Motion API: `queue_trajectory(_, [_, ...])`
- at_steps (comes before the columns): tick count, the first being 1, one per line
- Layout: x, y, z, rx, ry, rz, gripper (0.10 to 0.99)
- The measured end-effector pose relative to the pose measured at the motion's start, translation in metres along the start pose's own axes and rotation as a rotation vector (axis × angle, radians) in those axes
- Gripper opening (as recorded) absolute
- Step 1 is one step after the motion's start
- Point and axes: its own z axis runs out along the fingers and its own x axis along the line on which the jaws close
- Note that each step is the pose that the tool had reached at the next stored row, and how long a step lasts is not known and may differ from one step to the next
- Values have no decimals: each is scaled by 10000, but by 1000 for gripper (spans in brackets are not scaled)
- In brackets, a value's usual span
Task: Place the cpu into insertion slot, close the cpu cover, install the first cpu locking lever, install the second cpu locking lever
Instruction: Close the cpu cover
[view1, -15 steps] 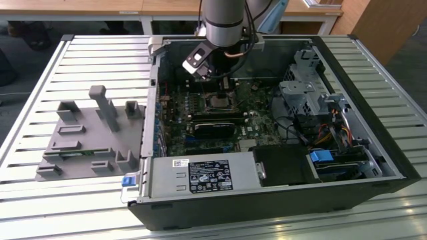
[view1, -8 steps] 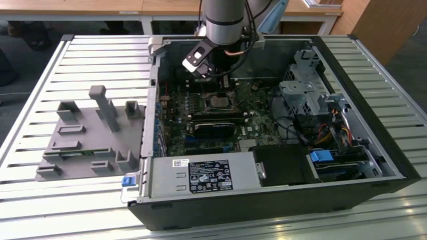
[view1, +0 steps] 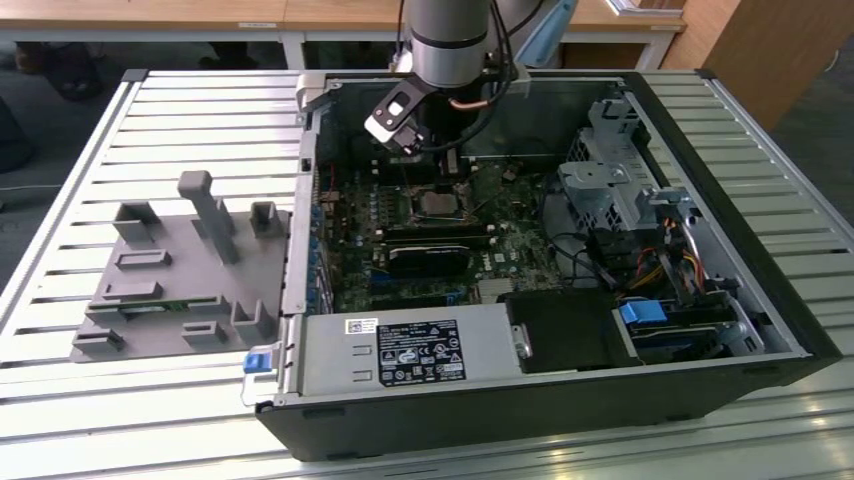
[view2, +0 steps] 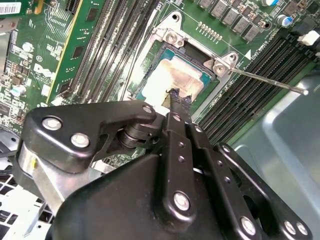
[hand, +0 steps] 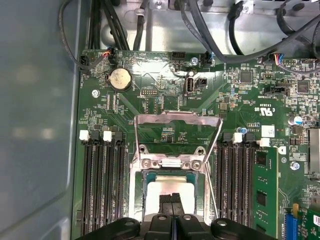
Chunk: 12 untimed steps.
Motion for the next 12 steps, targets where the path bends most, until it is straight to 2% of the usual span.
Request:
queue_trajectory(8, [0, 3, -43, 2, 2, -1, 106])
queue_trajectory(12, [-1, 6, -99, 9, 2, 0, 106])
